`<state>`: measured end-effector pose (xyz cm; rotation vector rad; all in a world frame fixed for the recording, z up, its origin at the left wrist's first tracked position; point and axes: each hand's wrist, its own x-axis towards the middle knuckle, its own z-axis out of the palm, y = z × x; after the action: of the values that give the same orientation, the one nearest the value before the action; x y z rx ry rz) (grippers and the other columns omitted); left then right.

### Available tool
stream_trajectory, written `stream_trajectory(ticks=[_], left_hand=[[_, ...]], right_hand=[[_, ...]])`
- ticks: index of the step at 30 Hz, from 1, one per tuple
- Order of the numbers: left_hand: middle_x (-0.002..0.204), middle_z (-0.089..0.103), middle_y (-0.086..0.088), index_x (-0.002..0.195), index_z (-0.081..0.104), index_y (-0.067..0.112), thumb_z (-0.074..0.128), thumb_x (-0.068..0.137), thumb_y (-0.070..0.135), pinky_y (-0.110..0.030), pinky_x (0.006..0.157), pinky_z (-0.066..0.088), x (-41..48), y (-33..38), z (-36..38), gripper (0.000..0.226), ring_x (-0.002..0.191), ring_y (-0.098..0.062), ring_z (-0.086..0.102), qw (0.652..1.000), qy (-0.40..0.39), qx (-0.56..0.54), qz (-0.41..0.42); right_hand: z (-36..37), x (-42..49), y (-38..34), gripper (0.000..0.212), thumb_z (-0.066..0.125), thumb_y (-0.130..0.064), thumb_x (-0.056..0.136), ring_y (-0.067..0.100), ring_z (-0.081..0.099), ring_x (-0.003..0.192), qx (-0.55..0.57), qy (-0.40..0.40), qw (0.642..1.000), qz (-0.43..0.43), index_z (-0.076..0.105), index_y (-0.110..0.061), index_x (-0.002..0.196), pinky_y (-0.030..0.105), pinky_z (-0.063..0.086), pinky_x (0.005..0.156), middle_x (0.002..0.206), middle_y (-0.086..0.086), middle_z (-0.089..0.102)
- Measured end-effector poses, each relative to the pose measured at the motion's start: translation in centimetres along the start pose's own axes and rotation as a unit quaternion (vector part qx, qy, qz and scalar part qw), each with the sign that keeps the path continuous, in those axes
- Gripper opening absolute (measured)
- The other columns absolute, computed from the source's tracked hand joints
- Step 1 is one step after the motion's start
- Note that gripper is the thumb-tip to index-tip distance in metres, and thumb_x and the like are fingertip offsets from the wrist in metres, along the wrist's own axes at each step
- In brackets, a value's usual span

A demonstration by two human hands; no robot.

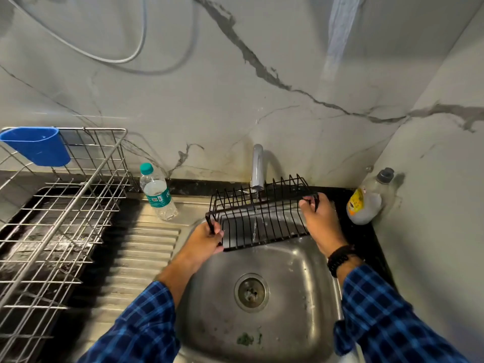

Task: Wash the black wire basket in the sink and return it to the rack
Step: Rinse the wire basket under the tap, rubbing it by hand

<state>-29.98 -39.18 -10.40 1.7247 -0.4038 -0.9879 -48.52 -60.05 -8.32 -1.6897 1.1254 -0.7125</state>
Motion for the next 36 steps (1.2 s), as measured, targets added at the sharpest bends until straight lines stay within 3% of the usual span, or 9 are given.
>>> stream_trajectory(ticks=[4,7,12,17,22,24,27,31,36], left_hand=[[0.095,0.067,-0.001,0.098,0.055,0.027,0.048,0.103,0.027,-0.037,0.081,0.059,0.2,-0.7,-1.7,0.009,0.088,-0.016,0.067,0.971,0.01,0.224,0.081],[0.077,0.071,0.004,0.094,0.058,0.026,0.035,0.105,0.043,-0.024,0.065,0.052,-0.1,-1.3,-1.8,0.031,0.071,-0.004,0.066,0.916,0.118,0.362,0.123],[0.067,0.054,0.005,0.083,0.056,0.026,0.029,0.104,0.053,-0.033,0.053,0.046,-0.2,0.0,0.2,0.043,0.059,-0.013,0.052,0.967,0.223,0.049,0.113],[0.056,0.037,0.009,0.073,0.044,0.024,0.033,0.107,0.043,-0.026,0.045,0.025,-0.7,2.7,1.5,0.04,0.048,-0.009,0.03,0.973,0.138,-0.173,0.068],[0.052,0.036,0.009,0.065,0.045,0.025,0.035,0.106,0.043,-0.024,0.043,0.024,0.4,2.6,2.1,0.045,0.046,-0.012,0.028,0.981,0.086,-0.146,0.097],[0.054,0.035,0.009,0.066,0.045,0.025,0.036,0.106,0.043,-0.023,0.043,0.022,1.2,2.9,2.3,0.045,0.047,-0.01,0.026,0.985,0.049,-0.128,0.11],[0.054,0.03,0.007,0.065,0.04,0.022,0.032,0.106,0.042,-0.024,0.043,0.013,2.8,3.9,2.7,0.047,0.046,-0.008,0.022,0.979,-0.009,-0.165,0.122],[0.049,0.026,0.007,0.061,0.039,0.022,0.031,0.104,0.047,-0.023,0.04,0.013,5.8,4.8,3.5,0.051,0.042,-0.009,0.018,0.953,-0.046,-0.25,0.166],[0.048,0.025,0.007,0.057,0.04,0.025,0.033,0.099,0.046,-0.023,0.039,0.015,8.3,4.5,4.1,0.048,0.042,-0.011,0.016,0.934,-0.053,-0.3,0.185]], right_hand=[[-0.3,1.3,0.5,0.028,0.042,-0.043,0.101,0.019,0.06,0.07,-0.166,0.019,0.985,-0.038,0.058,-0.02,0.095,0.03,0.044,0.057,0.072,-0.003,0.058],[0.3,2.1,1.1,0.039,0.038,-0.053,0.095,0.018,0.062,0.068,-0.237,0.03,0.97,-0.046,0.061,-0.022,0.095,0.033,0.049,0.057,0.073,-0.003,0.062],[2.3,1.1,-1.2,0.029,0.052,-0.031,0.101,0.021,0.067,0.089,-0.161,0.002,0.987,0.002,0.057,-0.014,0.123,0.032,0.055,0.072,0.106,0.005,0.069],[5.3,-2.5,-0.6,0.052,0.049,-0.038,0.101,0.029,0.028,0.147,-0.319,-0.047,0.942,-0.097,0.041,-0.017,0.148,0.035,0.033,0.11,0.161,0.01,0.025],[8.2,-8.9,-1.5,0.05,0.015,-0.055,0.103,0.016,0.064,0.105,-0.38,-0.319,0.849,-0.182,0.054,-0.033,0.125,0.044,0.048,0.1,0.15,-0.003,0.047],[8.9,-9.5,-1.4,0.048,0.016,-0.053,0.104,0.019,0.06,0.112,-0.405,-0.359,0.82,-0.189,0.048,-0.031,0.133,0.043,0.044,0.101,0.148,-0.002,0.049],[8.5,-7.6,-0.4,0.052,0.023,-0.05,0.105,0.023,0.035,0.142,-0.428,-0.357,0.806,-0.203,0.028,-0.029,0.152,0.042,0.025,0.118,0.161,-0.002,0.03],[5.9,-3.7,0.2,0.061,0.017,-0.056,0.101,0.018,0.019,0.151,-0.496,-0.312,0.779,-0.223,0.012,-0.032,0.158,0.038,0.011,0.12,0.165,-0.008,0.014],[2.5,-1.0,2.0,0.075,0.006,-0.062,0.098,0.021,0.039,0.142,-0.54,-0.152,0.816,-0.14,0.047,-0.021,0.147,0.042,0.029,0.117,0.153,0.001,0.046]])
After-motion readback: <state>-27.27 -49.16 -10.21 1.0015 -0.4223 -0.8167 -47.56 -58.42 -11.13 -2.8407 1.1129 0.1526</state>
